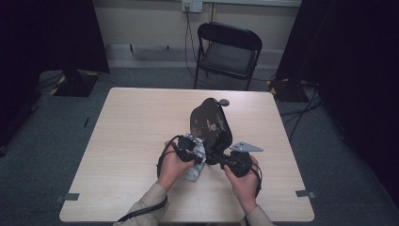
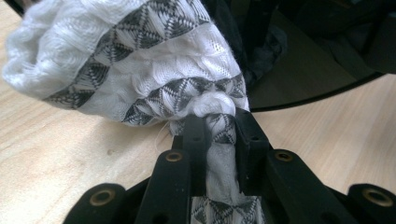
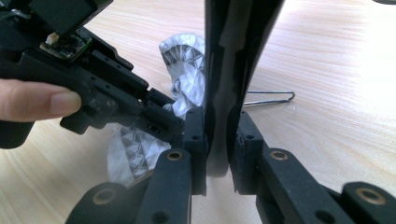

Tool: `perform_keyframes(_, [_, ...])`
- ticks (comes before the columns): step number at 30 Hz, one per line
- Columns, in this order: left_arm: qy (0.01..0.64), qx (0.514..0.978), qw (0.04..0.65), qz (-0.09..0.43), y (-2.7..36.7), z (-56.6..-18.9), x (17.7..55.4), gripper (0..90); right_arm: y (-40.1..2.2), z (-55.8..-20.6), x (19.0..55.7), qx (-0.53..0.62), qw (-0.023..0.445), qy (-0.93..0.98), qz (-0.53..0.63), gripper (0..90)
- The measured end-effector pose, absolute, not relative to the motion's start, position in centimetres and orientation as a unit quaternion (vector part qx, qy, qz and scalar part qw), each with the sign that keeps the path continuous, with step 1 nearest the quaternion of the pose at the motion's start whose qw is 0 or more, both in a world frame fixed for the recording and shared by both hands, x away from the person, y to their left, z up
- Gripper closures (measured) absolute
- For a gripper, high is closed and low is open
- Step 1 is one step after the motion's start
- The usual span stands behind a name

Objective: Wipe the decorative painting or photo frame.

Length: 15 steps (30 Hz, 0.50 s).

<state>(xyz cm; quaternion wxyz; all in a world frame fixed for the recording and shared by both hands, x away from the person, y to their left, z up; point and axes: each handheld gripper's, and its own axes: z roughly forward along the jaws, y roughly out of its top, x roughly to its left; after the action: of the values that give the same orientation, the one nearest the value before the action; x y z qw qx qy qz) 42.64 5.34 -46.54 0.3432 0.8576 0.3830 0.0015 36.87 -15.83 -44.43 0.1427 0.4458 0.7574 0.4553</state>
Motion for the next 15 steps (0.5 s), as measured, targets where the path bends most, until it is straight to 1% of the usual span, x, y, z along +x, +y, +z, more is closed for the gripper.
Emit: perform_keyframes(15, [0.372, 0.860, 0.349, -0.001, 4.88, -46.58, 41.73, 77.4, -15.98, -44.54, 37.01, 0.440, 0.143, 0.758, 0.460, 79.0])
